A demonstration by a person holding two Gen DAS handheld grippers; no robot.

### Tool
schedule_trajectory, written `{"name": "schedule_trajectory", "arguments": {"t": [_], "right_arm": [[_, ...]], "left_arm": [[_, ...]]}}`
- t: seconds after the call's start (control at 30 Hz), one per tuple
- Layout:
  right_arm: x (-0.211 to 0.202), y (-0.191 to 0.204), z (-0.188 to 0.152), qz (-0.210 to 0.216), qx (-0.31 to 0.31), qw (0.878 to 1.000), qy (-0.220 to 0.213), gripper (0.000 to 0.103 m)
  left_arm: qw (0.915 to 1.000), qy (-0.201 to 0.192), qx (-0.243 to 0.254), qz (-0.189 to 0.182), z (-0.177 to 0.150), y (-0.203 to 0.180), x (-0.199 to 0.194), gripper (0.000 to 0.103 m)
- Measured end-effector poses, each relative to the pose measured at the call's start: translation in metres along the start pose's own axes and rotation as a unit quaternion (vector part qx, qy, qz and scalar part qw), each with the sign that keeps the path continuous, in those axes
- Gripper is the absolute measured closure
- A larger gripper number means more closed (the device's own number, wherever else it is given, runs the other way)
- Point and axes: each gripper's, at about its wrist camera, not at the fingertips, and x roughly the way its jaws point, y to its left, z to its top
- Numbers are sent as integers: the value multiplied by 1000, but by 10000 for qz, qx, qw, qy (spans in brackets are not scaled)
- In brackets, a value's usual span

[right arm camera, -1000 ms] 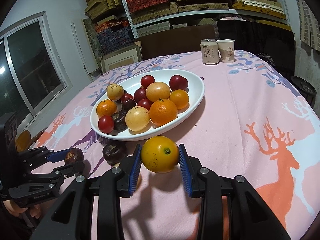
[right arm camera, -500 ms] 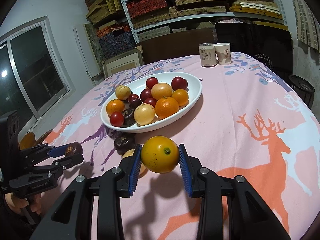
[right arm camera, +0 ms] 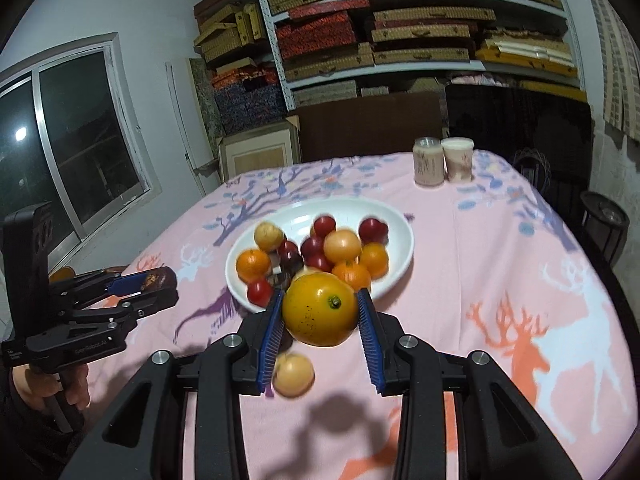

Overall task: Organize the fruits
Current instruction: 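Place the mangosteen on the plate with left tool while right tool places the orange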

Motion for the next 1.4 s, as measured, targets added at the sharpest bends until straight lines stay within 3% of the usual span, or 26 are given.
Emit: {"name": "schedule_trajectory", "arguments": {"t": [0.13, 0.27, 0.57, 0.63, 0.67, 0.7, 1.0, 1.1, 1.4], "right_arm": [[9, 11, 32, 52, -339, 9993, -170, 66], [40, 18, 59, 61, -459, 9989, -62, 66], [118, 30, 79, 15, -649, 9972, 364, 66], [134, 30, 76, 63, -709, 9962, 503, 66], [139, 32, 74, 24, -733, 9959, 527, 58], [140, 32, 74, -7, -740, 9961, 488, 53], [90, 19, 59, 126, -447, 9986, 266, 50], [69, 17, 40, 169, -414, 9984, 334, 49], [44, 23, -31, 304, -209, 9963, 776, 46]], "left_arm": [[9999, 35, -62, -136, 31, 1, 19, 63], [9998, 164, 8, -85, 48, -3, 51, 63], [9977, 675, -6, -27, 52, 2, 120, 61], [9976, 689, -71, 57, 51, 6, 128, 42], [9977, 659, -116, 85, 52, 8, 129, 34], [9979, 617, -156, 83, 53, 10, 128, 33], [9985, 518, -188, 67, 28, 23, 86, 31], [9985, 503, -194, 53, 7, 22, 67, 23], [9976, 694, -25, 33, -53, 0, 39, 23]]}}
